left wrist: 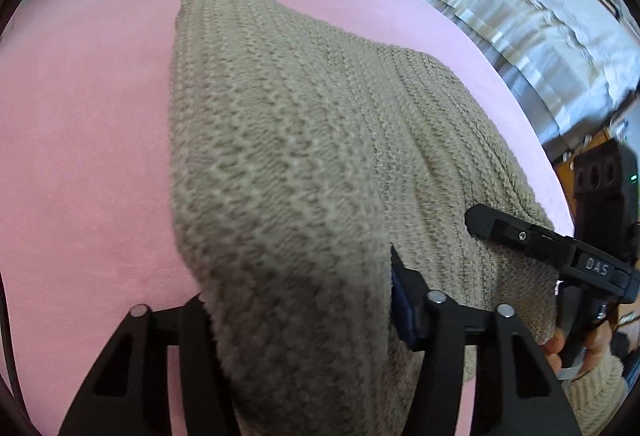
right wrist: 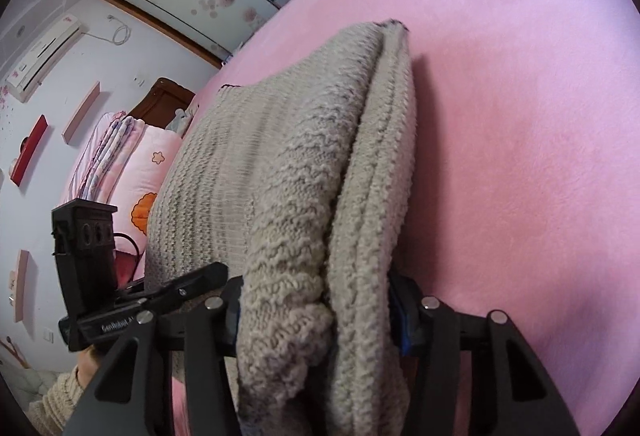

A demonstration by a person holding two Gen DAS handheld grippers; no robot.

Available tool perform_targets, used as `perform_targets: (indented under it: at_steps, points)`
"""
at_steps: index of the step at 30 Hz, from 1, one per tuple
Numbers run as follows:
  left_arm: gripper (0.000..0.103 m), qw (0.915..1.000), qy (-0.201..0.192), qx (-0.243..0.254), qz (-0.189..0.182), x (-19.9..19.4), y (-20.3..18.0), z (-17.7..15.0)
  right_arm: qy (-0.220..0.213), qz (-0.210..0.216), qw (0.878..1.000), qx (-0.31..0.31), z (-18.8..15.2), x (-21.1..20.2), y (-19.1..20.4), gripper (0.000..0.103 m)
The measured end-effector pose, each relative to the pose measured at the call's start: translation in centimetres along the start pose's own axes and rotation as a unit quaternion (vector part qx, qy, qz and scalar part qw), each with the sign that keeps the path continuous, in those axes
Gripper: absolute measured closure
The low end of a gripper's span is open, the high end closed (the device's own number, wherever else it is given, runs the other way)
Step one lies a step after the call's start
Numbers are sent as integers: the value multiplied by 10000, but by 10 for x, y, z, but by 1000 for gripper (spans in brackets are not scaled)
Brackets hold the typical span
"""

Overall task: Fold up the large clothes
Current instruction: 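Grasp the cardigan bundle edge with both grippers and lift it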

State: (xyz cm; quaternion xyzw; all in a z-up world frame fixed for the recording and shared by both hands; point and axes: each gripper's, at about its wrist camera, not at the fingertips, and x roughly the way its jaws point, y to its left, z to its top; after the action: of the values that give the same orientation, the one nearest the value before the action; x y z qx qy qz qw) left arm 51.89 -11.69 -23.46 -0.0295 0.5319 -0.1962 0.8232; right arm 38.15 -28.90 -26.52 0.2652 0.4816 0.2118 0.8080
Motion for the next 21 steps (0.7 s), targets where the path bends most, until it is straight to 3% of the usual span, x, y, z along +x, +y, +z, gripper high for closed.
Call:
perform_targets:
  at_steps: [6,16,21]
  points:
    - [54,9991,76,412,-68,-40,-17,-13,-104,-537,9955,-774,-25,-24,62,52]
    - [54,9981,117,574,-199,-124,0,-46,-97,-192,9957,-906,-83,-60,134,52]
    - [54,9992,-125,335,-191,-174,46,-49,-135,-6,9916,-1290,-88,-54,199,52]
